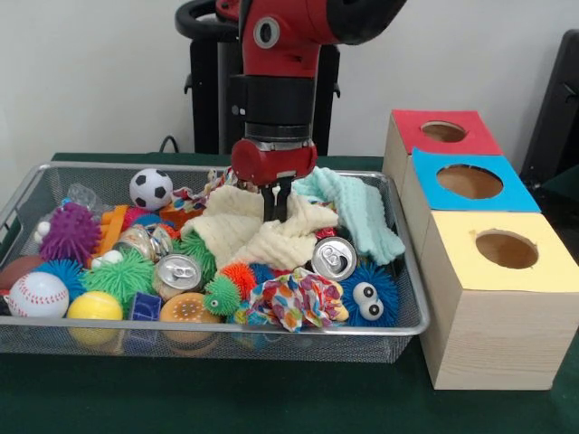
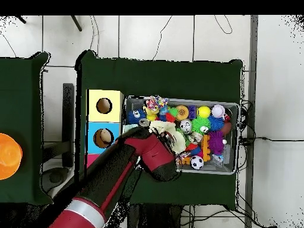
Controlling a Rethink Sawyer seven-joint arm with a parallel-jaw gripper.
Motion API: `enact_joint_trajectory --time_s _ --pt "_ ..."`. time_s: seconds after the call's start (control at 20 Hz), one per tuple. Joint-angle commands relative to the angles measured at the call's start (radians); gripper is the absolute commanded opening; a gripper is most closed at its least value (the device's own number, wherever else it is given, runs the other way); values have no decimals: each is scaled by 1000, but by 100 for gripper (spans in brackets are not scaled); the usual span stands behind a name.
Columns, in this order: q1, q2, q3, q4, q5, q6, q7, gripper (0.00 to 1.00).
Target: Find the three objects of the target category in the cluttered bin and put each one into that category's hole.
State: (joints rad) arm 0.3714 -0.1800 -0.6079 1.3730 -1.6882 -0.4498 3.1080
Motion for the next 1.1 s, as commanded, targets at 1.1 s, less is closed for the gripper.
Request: enact_joint_trajectory --time_s 1.1 --pt "-82 86 -127 -54 -169 -182 163 0"
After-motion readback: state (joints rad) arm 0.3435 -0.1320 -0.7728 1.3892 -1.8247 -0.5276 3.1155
